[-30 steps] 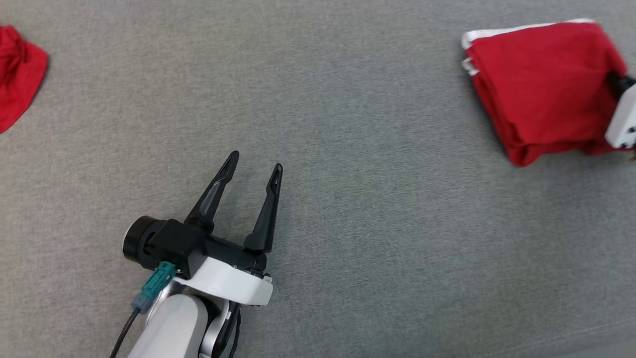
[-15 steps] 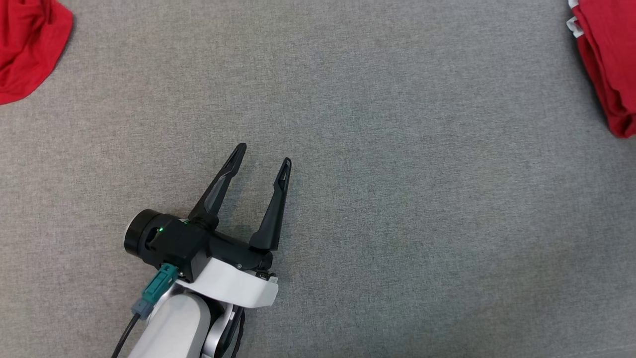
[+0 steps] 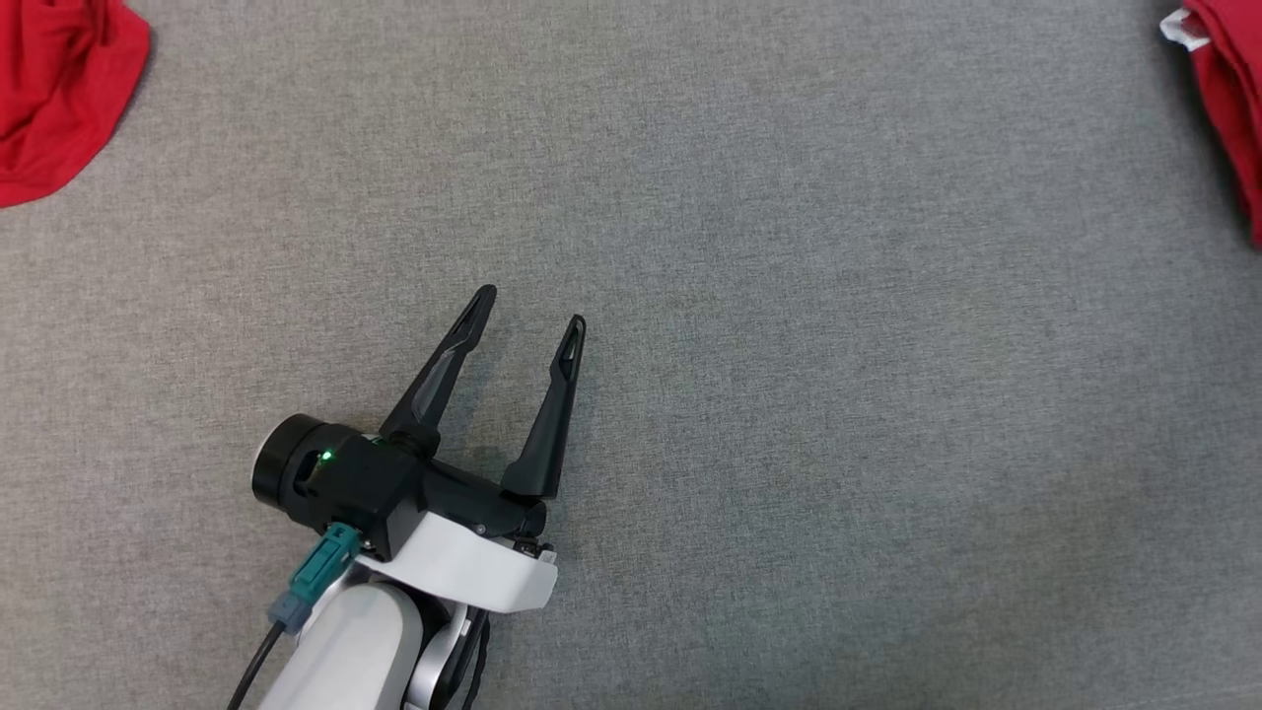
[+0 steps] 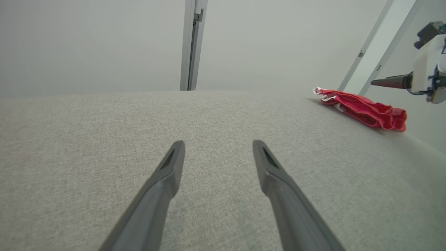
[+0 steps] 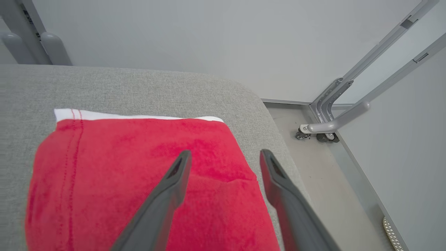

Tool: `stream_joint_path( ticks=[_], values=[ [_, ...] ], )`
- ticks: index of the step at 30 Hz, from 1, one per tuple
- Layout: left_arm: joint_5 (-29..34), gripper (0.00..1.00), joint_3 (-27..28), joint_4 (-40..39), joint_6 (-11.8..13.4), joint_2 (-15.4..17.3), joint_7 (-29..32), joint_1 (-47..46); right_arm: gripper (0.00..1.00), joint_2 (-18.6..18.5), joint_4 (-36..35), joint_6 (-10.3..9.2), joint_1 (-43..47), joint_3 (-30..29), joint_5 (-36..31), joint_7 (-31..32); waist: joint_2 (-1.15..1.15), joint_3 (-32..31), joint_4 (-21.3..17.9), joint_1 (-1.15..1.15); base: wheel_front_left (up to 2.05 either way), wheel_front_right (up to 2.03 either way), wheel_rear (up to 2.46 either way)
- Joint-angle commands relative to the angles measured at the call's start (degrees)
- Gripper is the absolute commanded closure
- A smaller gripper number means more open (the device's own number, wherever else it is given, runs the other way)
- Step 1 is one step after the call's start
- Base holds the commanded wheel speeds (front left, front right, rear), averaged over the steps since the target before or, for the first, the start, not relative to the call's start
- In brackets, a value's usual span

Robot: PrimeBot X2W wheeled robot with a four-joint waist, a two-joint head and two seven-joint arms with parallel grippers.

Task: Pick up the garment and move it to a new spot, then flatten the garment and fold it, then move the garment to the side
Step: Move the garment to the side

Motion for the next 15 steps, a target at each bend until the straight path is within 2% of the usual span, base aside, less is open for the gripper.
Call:
stream_joint_path(
  ticks=[1, 9, 15],
  values=[
    [-0.04, 0.0, 0.08, 0.07, 0.26, 0.4, -0.23, -0.99, 0.0, 0.5, 0.21, -0.01, 0.9, -0.38, -0.67, -0.51, 0.0, -0.45, -0.13, 0.0, 0.0, 0.0, 0.0],
    [-1.6, 0.0, 1.02, 2.03, 0.63, 0.25, -1.27, 0.44, 0.0, 4.84, 0.03, -0.01, 2.1, -1.55, -1.22, -4.75, 0.0, -4.85, -0.61, 0.0, 0.0, 0.0, 0.0],
    [-3.44, 0.0, 3.19, 5.57, 1.48, 0.21, -2.45, 1.95, 0.0, 9.27, -1.89, -0.01, 4.47, 1.04, -1.24, -6.91, 0.0, -10.88, -1.14, 0.0, 0.0, 0.0, 0.0]
  ],
)
